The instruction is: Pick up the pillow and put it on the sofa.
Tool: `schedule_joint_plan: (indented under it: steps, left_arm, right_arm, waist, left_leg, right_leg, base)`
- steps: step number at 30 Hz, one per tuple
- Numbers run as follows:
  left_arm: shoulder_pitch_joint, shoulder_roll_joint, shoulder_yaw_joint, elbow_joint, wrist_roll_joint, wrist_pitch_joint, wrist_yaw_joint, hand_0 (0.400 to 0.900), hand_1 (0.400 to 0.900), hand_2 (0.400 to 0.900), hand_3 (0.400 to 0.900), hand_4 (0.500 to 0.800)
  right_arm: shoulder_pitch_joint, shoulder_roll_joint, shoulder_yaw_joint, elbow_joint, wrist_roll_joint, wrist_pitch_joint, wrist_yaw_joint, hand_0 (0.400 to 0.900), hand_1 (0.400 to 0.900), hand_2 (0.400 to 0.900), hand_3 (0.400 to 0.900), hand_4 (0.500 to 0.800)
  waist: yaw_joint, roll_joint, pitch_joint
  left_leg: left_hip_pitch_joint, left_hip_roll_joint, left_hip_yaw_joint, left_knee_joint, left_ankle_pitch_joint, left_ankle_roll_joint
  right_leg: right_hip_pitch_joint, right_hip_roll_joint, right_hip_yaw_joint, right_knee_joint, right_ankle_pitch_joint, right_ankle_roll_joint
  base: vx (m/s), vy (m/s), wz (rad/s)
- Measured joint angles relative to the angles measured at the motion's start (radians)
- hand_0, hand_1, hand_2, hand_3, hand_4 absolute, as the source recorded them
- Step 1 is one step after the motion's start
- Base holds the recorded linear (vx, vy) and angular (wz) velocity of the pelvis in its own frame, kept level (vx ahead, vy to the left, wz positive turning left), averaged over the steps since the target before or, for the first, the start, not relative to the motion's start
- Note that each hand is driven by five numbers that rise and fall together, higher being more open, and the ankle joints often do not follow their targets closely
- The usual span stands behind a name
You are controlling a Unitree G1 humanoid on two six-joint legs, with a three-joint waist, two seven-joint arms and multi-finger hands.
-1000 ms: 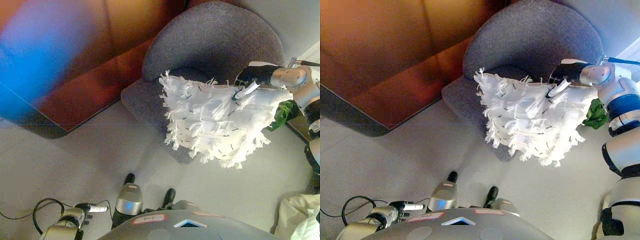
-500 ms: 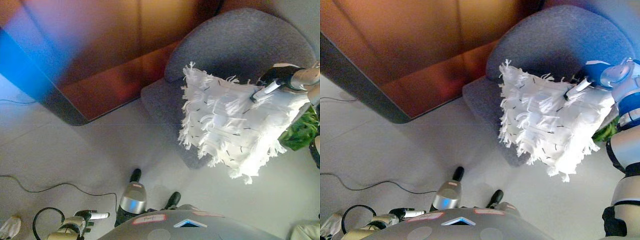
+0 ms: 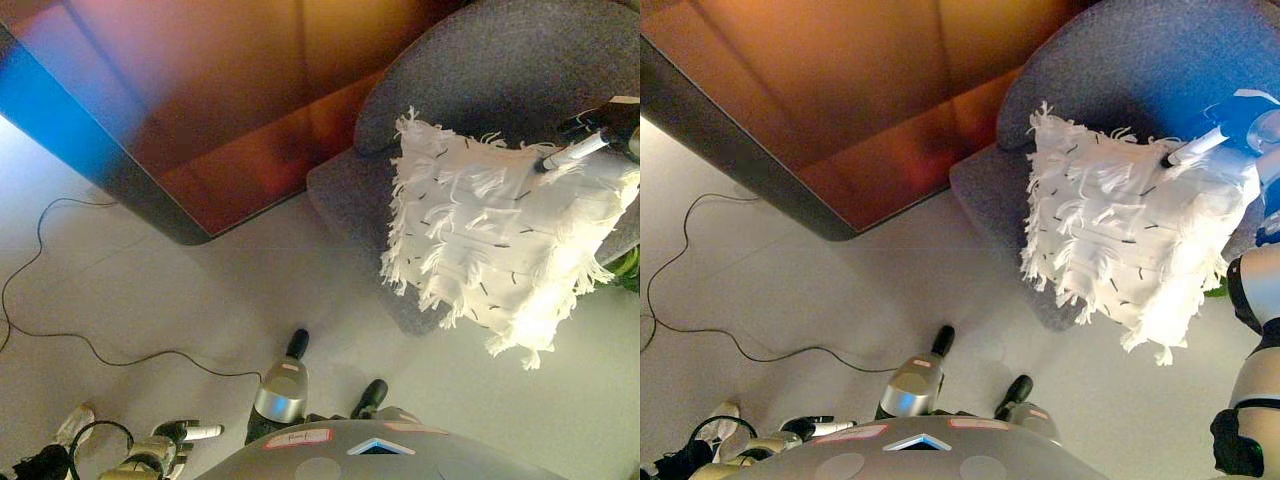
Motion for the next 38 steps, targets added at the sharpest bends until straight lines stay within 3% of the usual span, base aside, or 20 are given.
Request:
schedule_joint_plan:
  steps: [11,21,25,28,32,34,38]
  left_arm:
    - [0.003,-0.013,-0.001,-0.001,0.001,-0.013,0.009,0.900,0.900,0.900,0.900,0.800]
    - [-0.006,-0.011,-0.006,-0.011,0.001,0.006,0.008,0.900,0.900,0.900,0.900,0.800]
    - [-0.008,-0.007,-0.018,-0.013,0.001,0.017,0.000,0.900,0.900,0.900,0.900,0.800]
    - [-0.020,-0.007,-0.034,-0.024,0.000,0.030,-0.007,0.900,0.900,0.900,0.900,0.800]
    - [-0.041,-0.005,-0.037,-0.060,-0.002,0.056,-0.008,0.900,0.900,0.900,0.900,0.800]
    - [-0.048,-0.002,-0.037,-0.085,-0.015,0.063,-0.010,0.900,0.900,0.900,0.900,0.800]
    - [-0.048,0.000,-0.036,-0.096,-0.032,0.065,-0.011,0.900,0.900,0.900,0.900,0.800]
  right_arm:
    - [-0.002,-0.031,-0.001,0.001,-0.002,0.027,0.002,0.900,0.900,0.900,0.900,0.800]
    - [-0.002,-0.065,-0.043,-0.003,-0.018,0.043,0.003,0.900,0.900,0.900,0.900,0.800]
    - [0.021,-0.072,-0.103,-0.027,0.017,0.045,0.014,0.900,0.900,0.900,0.900,0.800]
    - [0.109,-0.075,-0.162,-0.132,0.063,0.061,0.015,0.900,0.900,0.900,0.900,0.800]
    - [0.397,-0.066,-0.348,-0.362,0.147,0.070,-0.030,0.900,0.900,0.900,0.900,0.800]
    - [0.561,-0.021,-0.432,-0.467,0.181,0.078,-0.089,0.900,0.900,0.900,0.900,0.800]
    - [0.765,0.100,-0.496,-0.583,0.256,0.104,-0.204,0.900,0.900,0.900,0.900,0.800]
  waist:
    - [-0.009,-0.017,0.010]
    - [-0.067,-0.033,0.013]
    - [-0.120,-0.039,0.010]
    - [-0.156,-0.047,0.005]
    - [-0.201,-0.064,-0.025]
    - [-0.234,-0.068,-0.035]
    - [-0.304,-0.064,-0.043]
  left_leg:
    - [0.043,0.006,0.026,-0.018,0.001,0.000]
    - [0.091,0.010,0.076,-0.050,0.003,0.003]
    - [0.109,0.011,0.091,-0.055,0.001,0.005]
    - [0.132,0.014,0.126,-0.055,-0.007,0.009]
    - [0.146,0.012,0.168,-0.055,-0.018,0.013]
    - [0.160,0.012,0.196,-0.056,-0.025,0.014]
    - [0.188,0.016,0.249,-0.057,-0.038,0.015]
  right_leg:
    - [0.018,0.000,0.028,0.002,0.000,-0.001]
    - [0.026,-0.002,0.083,0.003,0.002,0.001]
    - [0.034,-0.003,0.097,0.003,0.002,0.002]
    - [0.037,-0.003,0.136,0.003,0.006,0.003]
    - [0.028,0.000,0.178,0.003,0.012,0.005]
    - [0.024,0.002,0.208,0.004,0.016,0.006]
    - [0.020,0.006,0.265,0.003,0.025,0.006]
  base:
    - [0.01,0.007,-0.13]
    - [-0.01,0.035,-0.16]
    - [-0.01,0.080,-0.27]
    - [-0.02,0.089,-0.37]
    - [-0.04,0.087,-0.40]
    - [-0.04,0.083,-0.45]
    - [-0.03,0.070,-0.43]
